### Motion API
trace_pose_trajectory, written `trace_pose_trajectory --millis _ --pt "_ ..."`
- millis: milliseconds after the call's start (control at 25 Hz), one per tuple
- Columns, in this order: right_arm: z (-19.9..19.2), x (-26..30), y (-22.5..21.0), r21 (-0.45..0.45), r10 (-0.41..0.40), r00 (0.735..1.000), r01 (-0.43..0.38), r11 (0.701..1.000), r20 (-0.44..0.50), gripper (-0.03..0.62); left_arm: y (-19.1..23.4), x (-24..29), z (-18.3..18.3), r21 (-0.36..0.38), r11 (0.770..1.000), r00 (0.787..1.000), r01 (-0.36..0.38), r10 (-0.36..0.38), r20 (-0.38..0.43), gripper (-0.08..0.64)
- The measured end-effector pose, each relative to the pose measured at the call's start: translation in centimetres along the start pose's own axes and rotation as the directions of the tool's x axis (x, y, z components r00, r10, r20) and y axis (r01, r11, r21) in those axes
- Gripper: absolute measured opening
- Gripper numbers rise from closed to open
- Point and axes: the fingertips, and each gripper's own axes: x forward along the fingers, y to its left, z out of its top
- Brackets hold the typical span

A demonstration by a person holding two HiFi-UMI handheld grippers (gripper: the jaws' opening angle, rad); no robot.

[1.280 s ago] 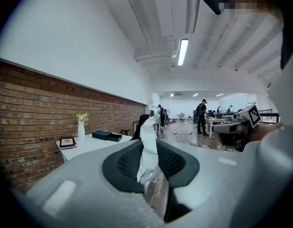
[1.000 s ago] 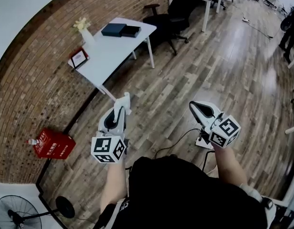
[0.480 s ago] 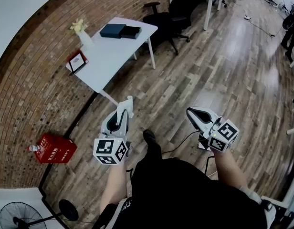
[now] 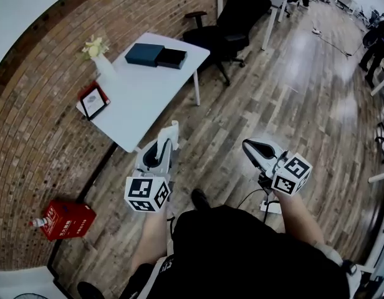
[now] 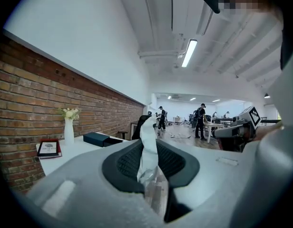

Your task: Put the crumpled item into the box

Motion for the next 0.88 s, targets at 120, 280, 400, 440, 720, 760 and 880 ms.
trace_pose_trajectory --millis 120,280,400,440,720,760,880 --pt "1.5 4.1 -1.0 -0.004 0.000 1.000 0.000 1.000 0.000 0.000 3.5 2.1 1.1 -0.006 1.000 1.000 0.002 -0.002 0.015 0.078" --pt "2.0 9.5 -1.3 -0.019 0.026 0.999 -0.026 0.999 -0.033 0.002 7.6 3.6 1.4 -0.018 1.000 1.000 0.000 0.001 0.016 0.078" --pt "1.8 13.1 -1.1 -0.024 0.042 0.997 -0.044 0.999 -0.057 0.002 10.9 4.3 1.0 -0.035 0.999 1.000 -0.020 0.020 0.003 0.078" --pt "1.6 14.1 -1.0 -0.030 0.049 0.997 -0.051 0.998 -0.067 0.002 11.9 4.5 1.0 -0.040 0.999 1.000 -0.026 0.026 0.000 0.078" --pt "-1.3 16.8 -0.9 -0.002 0.080 0.985 -0.082 0.997 -0.154 0.002 14.5 5.2 0.1 -0.060 0.997 0.999 -0.040 0.038 -0.019 0.078" --pt "-1.4 17.1 -1.3 0.003 0.076 0.984 -0.077 0.997 -0.158 0.002 14.9 5.3 0.0 -0.065 0.997 0.999 -0.043 0.042 -0.021 0.078" --pt "-1.2 18.5 -2.1 0.006 0.078 0.983 -0.078 0.997 -0.164 0.002 16.0 6.0 -0.1 -0.072 0.996 0.998 -0.054 0.052 -0.025 0.078"
